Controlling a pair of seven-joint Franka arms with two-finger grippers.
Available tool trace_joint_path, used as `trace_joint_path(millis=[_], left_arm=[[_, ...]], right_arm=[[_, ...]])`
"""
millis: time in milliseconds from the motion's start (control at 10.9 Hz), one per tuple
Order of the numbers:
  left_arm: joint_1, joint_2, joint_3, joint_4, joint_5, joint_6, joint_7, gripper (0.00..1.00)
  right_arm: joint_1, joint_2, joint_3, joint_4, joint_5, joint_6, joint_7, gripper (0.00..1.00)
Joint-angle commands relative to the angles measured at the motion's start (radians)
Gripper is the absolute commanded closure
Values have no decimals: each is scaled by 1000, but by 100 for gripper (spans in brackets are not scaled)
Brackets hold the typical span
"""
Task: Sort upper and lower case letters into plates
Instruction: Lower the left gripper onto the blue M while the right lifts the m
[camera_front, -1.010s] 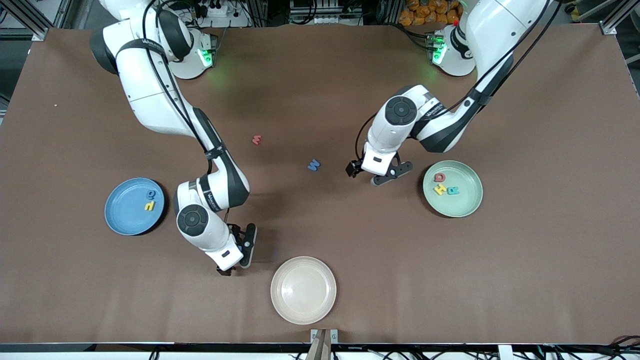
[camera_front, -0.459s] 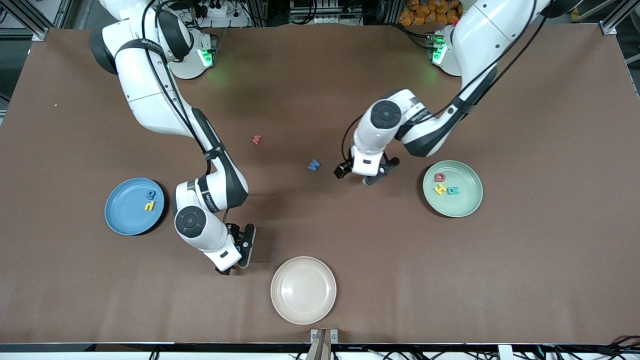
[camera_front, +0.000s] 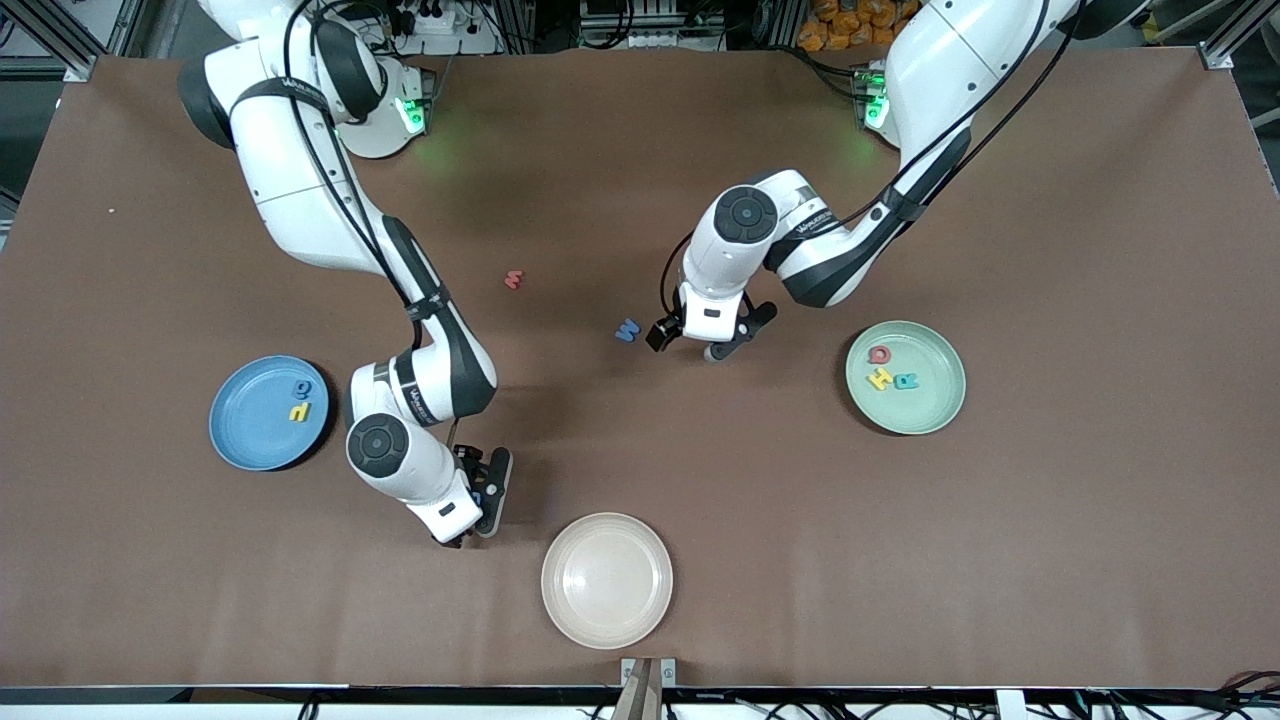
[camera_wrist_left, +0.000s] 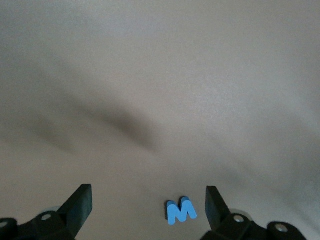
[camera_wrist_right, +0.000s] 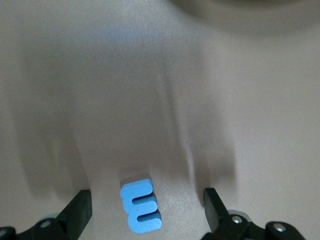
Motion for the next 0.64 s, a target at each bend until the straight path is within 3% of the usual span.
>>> trace_joint_path(millis=[0,92,275,551], left_arm=[[-106,60,58,101,-9,-20,-105,0],[-171,72,101,133,-14,-72,-108,0],[-245,94,175,173,-19,-137,-117,0],[-279,126,213,208,-23,-138,-203,0]], right_arm=[[1,-15,4,-6,-5,-33,-6,53],[4,-24,4,-6,-31,-41,-1,100],[9,-32,4,-4,-64,-57,-4,100],[10,-66,4,0,-109,-112,5,100]])
